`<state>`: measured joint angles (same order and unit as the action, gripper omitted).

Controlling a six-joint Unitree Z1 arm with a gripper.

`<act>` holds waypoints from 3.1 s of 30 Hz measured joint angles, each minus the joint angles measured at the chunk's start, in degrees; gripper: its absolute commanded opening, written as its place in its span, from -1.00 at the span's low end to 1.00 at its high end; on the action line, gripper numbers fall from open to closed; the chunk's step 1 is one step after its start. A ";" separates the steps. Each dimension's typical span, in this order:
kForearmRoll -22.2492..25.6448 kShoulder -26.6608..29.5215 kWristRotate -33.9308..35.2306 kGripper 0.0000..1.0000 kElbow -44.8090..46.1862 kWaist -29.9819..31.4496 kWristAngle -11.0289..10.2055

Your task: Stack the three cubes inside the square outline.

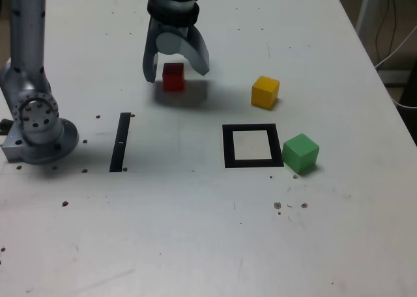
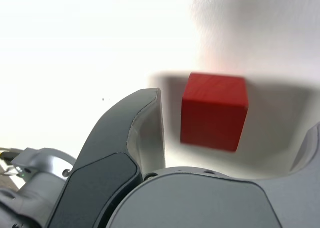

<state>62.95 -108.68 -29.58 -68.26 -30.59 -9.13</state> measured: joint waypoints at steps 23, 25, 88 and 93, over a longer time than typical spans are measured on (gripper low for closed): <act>-2.41 -3.78 0.95 -0.19 -0.04 -1.87 -0.37; -2.56 -3.78 0.98 -0.33 -0.01 -1.87 -0.57; 7.89 1.55 22.13 -0.37 -9.49 30.19 7.65; 8.11 -0.27 23.64 -0.37 -12.17 32.29 7.94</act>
<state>71.06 -108.95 -5.94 -80.43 1.70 -1.19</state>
